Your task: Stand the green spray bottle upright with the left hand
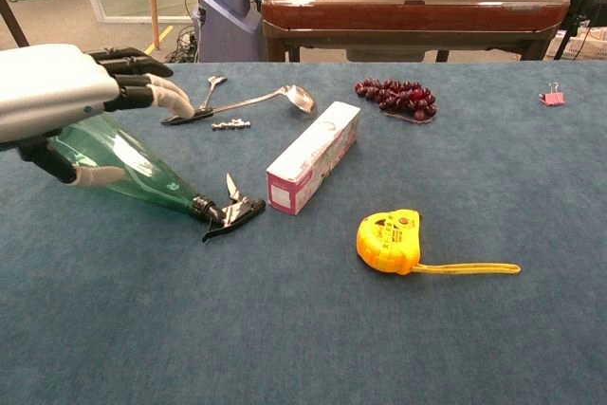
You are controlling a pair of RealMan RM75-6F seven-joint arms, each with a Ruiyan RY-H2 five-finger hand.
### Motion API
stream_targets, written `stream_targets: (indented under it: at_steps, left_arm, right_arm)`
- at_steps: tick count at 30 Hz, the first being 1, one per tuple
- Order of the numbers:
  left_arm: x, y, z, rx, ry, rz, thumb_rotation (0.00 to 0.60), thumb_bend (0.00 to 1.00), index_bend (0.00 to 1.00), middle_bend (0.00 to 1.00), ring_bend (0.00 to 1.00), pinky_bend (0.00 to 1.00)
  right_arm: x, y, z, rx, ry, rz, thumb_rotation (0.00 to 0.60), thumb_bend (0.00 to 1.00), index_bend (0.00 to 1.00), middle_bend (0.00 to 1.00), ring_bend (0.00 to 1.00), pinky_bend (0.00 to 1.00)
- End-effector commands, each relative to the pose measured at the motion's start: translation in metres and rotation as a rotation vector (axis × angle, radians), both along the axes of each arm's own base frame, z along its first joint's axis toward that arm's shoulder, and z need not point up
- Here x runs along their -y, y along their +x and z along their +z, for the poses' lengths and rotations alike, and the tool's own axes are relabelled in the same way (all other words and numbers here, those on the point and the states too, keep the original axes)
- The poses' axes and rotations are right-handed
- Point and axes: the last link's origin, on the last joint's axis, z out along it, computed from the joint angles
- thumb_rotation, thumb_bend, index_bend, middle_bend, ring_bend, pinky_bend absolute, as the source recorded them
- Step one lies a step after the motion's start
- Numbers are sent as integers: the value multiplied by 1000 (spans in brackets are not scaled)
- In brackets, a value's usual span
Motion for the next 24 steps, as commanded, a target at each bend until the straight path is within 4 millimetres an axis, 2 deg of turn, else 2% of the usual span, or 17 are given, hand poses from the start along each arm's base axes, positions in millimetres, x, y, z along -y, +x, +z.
stream_targets:
  at_steps: [1, 6, 12, 18, 24]
  left_arm:
    - [-12, 9, -22, -125, 11, -50, 600, 329, 148, 138, 24, 0]
    - [-23, 12, -42, -224, 16, -42, 600, 330, 161, 138, 24, 0]
    - [-35, 15, -57, -297, 39, -29, 600, 330, 195, 138, 24, 0]
    - [-41, 16, -67, -397, 75, -60, 600, 329, 208, 143, 24, 0]
    - [-41, 10, -68, -463, 93, -39, 600, 330, 208, 148, 24, 0]
  right_arm:
    - [0, 0, -1, 2, 1, 0, 600, 256, 311, 280, 142, 123]
    - [-1, -2, 0, 4, 0, -6, 600, 256, 311, 280, 142, 123]
    - [-2, -4, 1, 6, -3, -12, 600, 256, 311, 280, 142, 123]
    - [-4, -5, 4, 7, -8, -17, 600, 257, 311, 280, 142, 123]
    - [-6, -8, 5, 9, -13, -26, 600, 256, 311, 280, 142, 123]
